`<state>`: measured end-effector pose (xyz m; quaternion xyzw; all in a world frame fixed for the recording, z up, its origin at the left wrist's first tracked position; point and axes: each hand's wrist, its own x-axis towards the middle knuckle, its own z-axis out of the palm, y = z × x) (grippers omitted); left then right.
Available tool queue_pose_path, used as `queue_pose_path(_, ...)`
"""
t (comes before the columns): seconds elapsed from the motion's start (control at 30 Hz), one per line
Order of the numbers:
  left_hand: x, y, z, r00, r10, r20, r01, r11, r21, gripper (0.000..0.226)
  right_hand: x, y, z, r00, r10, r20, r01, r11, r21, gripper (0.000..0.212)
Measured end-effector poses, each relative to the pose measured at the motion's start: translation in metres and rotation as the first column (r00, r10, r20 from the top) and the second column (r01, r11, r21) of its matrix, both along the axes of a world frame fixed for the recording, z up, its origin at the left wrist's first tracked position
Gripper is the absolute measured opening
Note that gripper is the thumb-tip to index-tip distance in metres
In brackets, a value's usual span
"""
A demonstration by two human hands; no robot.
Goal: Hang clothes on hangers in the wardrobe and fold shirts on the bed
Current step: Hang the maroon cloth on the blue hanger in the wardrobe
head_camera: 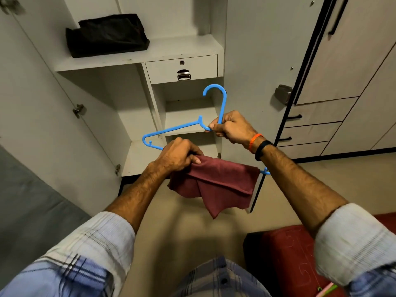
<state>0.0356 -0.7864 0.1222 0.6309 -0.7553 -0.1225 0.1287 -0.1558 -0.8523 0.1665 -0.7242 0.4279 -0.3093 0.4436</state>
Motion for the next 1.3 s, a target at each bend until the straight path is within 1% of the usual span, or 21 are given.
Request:
queue_pose_path(0.07,0.0,0.004,-0.005,0.999,0.026,-0.048,-0.033,0.99,-0.136,0.019,-0.002,-0.002,0.002,1.0,-0.012,0.011,0.012,1.0,-0.004,0.018)
queue_pose_path(0.13,-0.001,0.01,-0.013,0.998,0.007,-0.057,-0.024,0.948,-0.318,0.017,-0.004,-0.004,0.005,1.0,-0.016,0.025,0.016,1.0,-0.002,0.019)
queue_pose_path(0.2,-0.003,0.016,-0.019,0.999,-0.044,-0.022,0.026,0.855,-0.517,0.014,-0.006,-0.007,0.007,0.999,-0.013,0.048,0.012,1.0,0.009,0.021)
queue_pose_path(0.27,-0.001,0.019,-0.023,0.997,-0.075,0.035,0.08,0.772,-0.63,0.019,-0.007,-0.008,0.008,0.998,-0.005,0.056,0.004,1.0,0.017,0.022)
queue_pose_path(0.3,0.003,0.018,-0.025,0.996,-0.065,0.063,0.09,0.774,-0.627,0.027,-0.007,-0.007,0.009,0.999,0.002,0.053,-0.003,1.0,0.013,0.021)
queue_pose_path(0.33,0.008,0.017,-0.024,0.996,-0.034,0.084,0.076,0.815,-0.574,0.035,-0.006,-0.007,0.01,0.999,0.011,0.046,-0.011,1.0,0.008,0.021)
queue_pose_path(0.4,0.014,0.014,-0.019,0.994,0.03,0.106,0.015,0.917,-0.399,0.055,-0.004,-0.005,0.01,0.999,0.021,0.031,-0.021,1.0,0.009,0.021)
queue_pose_path(0.43,0.013,0.013,-0.016,0.995,0.036,0.092,-0.004,0.943,-0.333,0.062,-0.002,-0.004,0.01,0.999,0.025,0.027,-0.025,1.0,0.009,0.021)
queue_pose_path(0.47,0.01,0.013,-0.012,0.998,0.023,0.051,-0.007,0.958,-0.286,0.063,0.0,-0.003,0.01,0.999,0.03,0.024,-0.03,1.0,0.007,0.021)
queue_pose_path(0.53,-0.002,0.01,-0.003,0.999,-0.041,-0.03,0.034,0.977,-0.212,0.052,0.004,-0.002,0.011,0.999,0.043,0.029,-0.043,0.999,0.002,0.02)
queue_pose_path(0.67,-0.028,0.002,0.003,0.977,-0.211,-0.014,0.209,0.975,-0.08,0.036,0.012,-0.003,0.012,0.997,0.06,0.051,-0.06,0.998,0.005,0.019)
queue_pose_path(0.77,-0.039,-0.003,-0.005,0.977,-0.208,-0.05,0.2,0.971,-0.131,0.035,0.013,-0.004,0.014,0.998,0.047,0.042,-0.047,0.999,-0.008,0.019)
queue_pose_path(0.9,-0.044,0.003,-0.019,0.967,-0.204,-0.155,0.126,0.906,-0.405,0.023,0.006,-0.008,0.02,0.998,0.023,0.063,-0.023,1.0,0.0,0.02)
queue_pose_path(0.97,-0.048,0.007,-0.026,0.957,-0.247,-0.15,0.136,0.844,-0.52,0.024,0.001,-0.01,0.022,0.996,0.014,0.083,-0.015,1.0,0.016,0.021)
queue_pose_path(1.0,-0.051,0.009,-0.028,0.955,-0.267,-0.131,0.16,0.833,-0.53,0.023,0.0,-0.01,0.023,0.996,0.013,0.083,-0.015,1.0,0.023,0.021)
queue_pose_path(1.03,-0.054,0.009,-0.028,0.953,-0.285,-0.102,0.195,0.836,-0.513,0.023,-0.001,-0.011,0.022,0.997,0.014,0.08,-0.016,0.999,0.029,0.022)
queue_pose_path(1.1,-0.058,0.005,-0.024,0.958,-0.276,-0.082,0.218,0.882,-0.418,0.038,-0.002,-0.01,0.018,0.998,0.012,0.069,-0.015,0.999,0.03,0.022)
queue_pose_path(1.13,-0.06,0.004,-0.021,0.957,-0.26,-0.125,0.199,0.909,-0.365,0.042,-0.002,-0.01,0.016,0.998,0.011,0.068,-0.014,0.999,0.032,0.022)
queue_pose_path(1.2,-0.062,0.001,-0.018,0.952,-0.224,-0.207,0.149,0.934,-0.326,0.039,-0.002,-0.01,0.012,0.997,0.011,0.076,-0.014,0.999,0.04,0.021)
queue_pose_path(1.23,-0.063,-0.002,-0.017,0.96,-0.209,-0.186,0.141,0.935,-0.325,0.039,-0.002,-0.01,0.013,0.996,0.016,0.086,-0.02,0.999,0.045,0.02)
queue_pose_path(1.3,-0.063,-0.007,-0.016,0.979,-0.196,-0.049,0.176,0.947,-0.267,0.044,-0.002,-0.008,0.013,0.994,0.028,0.108,-0.034,0.998,0.054,0.019)
